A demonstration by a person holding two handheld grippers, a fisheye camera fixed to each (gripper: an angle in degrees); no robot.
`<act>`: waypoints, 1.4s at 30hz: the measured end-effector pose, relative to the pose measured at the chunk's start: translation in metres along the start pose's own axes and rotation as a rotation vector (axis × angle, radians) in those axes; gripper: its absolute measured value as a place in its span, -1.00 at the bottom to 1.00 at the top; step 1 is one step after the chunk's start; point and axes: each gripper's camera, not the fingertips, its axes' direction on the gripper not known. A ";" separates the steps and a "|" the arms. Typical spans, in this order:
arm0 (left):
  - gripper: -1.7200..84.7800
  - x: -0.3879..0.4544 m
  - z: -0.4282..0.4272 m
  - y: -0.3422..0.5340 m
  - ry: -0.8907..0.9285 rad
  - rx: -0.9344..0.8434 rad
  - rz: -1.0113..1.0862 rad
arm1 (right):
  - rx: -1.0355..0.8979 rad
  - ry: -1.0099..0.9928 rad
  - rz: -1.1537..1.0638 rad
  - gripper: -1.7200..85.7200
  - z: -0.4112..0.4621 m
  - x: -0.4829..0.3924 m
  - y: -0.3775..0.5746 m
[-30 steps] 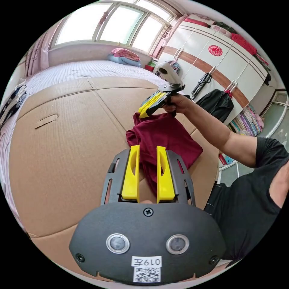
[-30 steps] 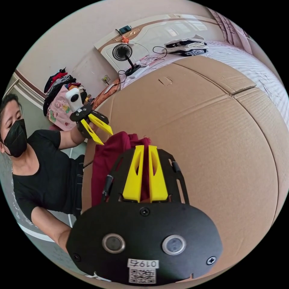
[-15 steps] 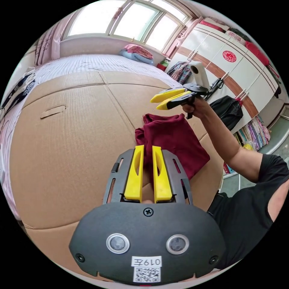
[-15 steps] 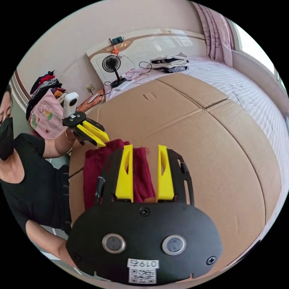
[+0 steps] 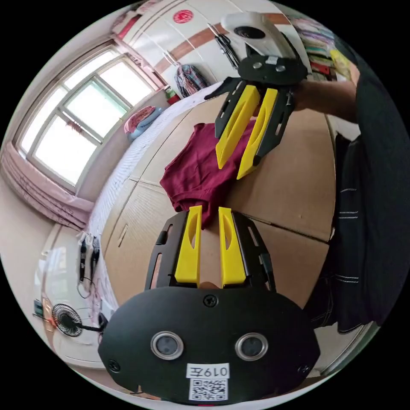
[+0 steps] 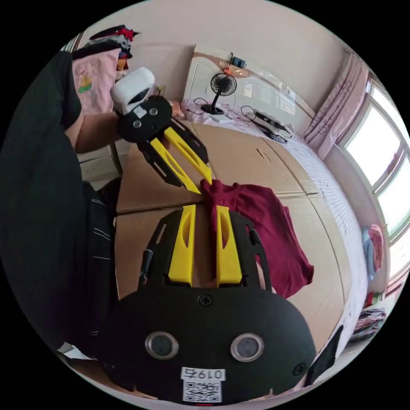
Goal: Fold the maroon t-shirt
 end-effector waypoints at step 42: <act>-0.94 0.220 -0.008 -0.106 -0.013 -0.111 0.291 | -0.275 0.485 -0.206 -0.78 0.361 -0.045 0.204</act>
